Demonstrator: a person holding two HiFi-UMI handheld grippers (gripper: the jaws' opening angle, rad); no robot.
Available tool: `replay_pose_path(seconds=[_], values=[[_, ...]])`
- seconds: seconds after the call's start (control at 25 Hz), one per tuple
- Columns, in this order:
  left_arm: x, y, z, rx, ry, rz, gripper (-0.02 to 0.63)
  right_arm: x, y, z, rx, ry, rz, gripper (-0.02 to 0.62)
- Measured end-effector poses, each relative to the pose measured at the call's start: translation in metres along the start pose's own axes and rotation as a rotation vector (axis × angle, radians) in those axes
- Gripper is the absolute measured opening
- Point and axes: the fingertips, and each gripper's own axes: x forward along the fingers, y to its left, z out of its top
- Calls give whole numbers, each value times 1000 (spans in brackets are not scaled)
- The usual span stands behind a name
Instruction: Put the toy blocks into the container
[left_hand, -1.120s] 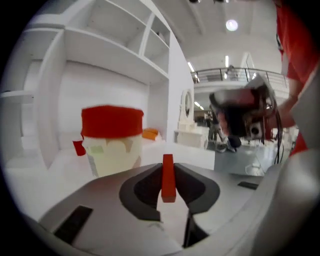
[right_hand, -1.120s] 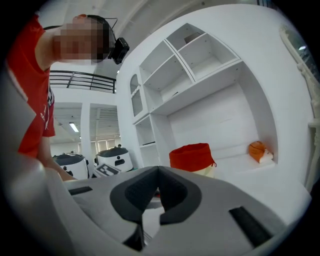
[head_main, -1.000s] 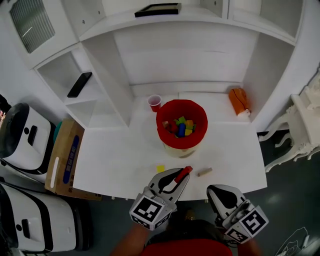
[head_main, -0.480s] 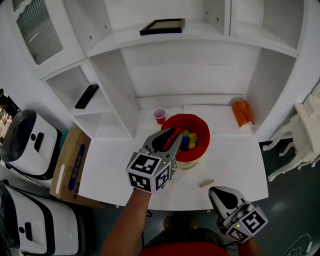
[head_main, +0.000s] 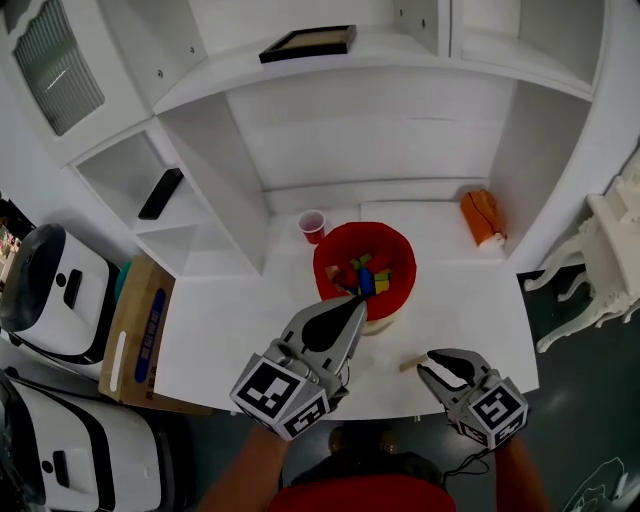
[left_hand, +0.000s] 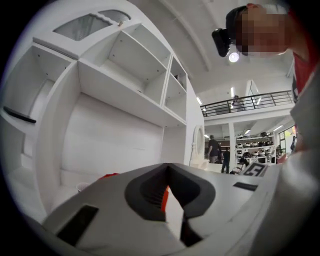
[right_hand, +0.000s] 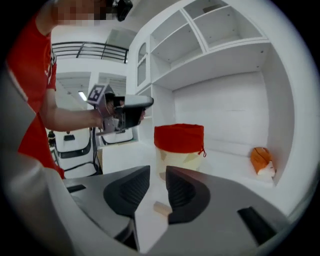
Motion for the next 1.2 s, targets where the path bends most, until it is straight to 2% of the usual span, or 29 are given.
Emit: replay_pose_path(seconds=[0.12,0.32,0.64,0.72,0.8,0.84,0.96,1.08,1.2], values=[[-17,-27,-19,-7,29,-36,15,15,-7,-32,-79,139,59,149],[-37,-46,-48,-57,84,-44,15,33,-13,-75,-223,324,160,175],[-43,-47,-59,-84,161,1,15,53,-14,-108,-329,436,267,181],[-42,-45,-60,-89,170,12,15,57,-11,-113,-345,427,281,177],[-42,-41,-61,-71,156,20,15,60,-10,-110,-345,396,275,105],[-43,-38,-62,-55,145,25,15,61,-8,-108,-334,388,271,91],[-45,-32,-65,-55,146,44,15,58,-1,-102,-261,357,268,89],[-47,-29,-71,-67,157,59,15,48,8,-76,-145,226,248,89],[-49,-27,-80,-52,145,56,15,30,12,-25,-25,23,202,89]])
